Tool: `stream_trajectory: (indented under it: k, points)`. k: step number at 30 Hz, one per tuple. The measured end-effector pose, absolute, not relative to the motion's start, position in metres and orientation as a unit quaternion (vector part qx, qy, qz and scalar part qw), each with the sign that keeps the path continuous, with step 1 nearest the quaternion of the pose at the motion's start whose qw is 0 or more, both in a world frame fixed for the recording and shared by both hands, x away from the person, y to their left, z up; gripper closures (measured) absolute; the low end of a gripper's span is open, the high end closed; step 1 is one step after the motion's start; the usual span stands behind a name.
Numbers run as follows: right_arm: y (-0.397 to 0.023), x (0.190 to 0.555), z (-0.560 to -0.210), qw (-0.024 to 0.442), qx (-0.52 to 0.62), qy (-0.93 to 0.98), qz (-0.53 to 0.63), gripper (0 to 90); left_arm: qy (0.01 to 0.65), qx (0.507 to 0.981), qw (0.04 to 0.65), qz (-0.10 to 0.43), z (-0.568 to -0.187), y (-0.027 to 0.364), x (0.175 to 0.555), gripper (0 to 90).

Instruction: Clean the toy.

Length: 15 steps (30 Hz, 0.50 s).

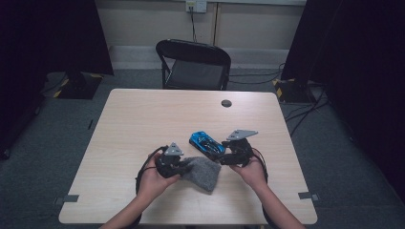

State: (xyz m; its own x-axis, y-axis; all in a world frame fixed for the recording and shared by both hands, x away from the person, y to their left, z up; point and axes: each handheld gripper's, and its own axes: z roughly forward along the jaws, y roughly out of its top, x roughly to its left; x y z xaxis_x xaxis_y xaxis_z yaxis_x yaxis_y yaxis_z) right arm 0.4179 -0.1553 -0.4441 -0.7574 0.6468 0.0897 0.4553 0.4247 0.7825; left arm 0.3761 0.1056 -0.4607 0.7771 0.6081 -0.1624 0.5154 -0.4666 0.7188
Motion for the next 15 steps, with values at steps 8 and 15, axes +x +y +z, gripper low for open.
stream_trajectory:
  k: [8, 15]
  points:
    - [-0.170, 0.379, -0.441, 0.094, 0.300, 0.847, 0.428, 25.9, 0.308, 0.865, 0.395, 0.040, -0.466, 0.076, 0.374, 76.9]
    - [-0.172, 0.355, -0.460, 0.080, 0.267, 0.865, 0.416, 23.7, 0.302, 0.868, 0.393, 0.041, -0.466, 0.062, 0.376, 76.9]
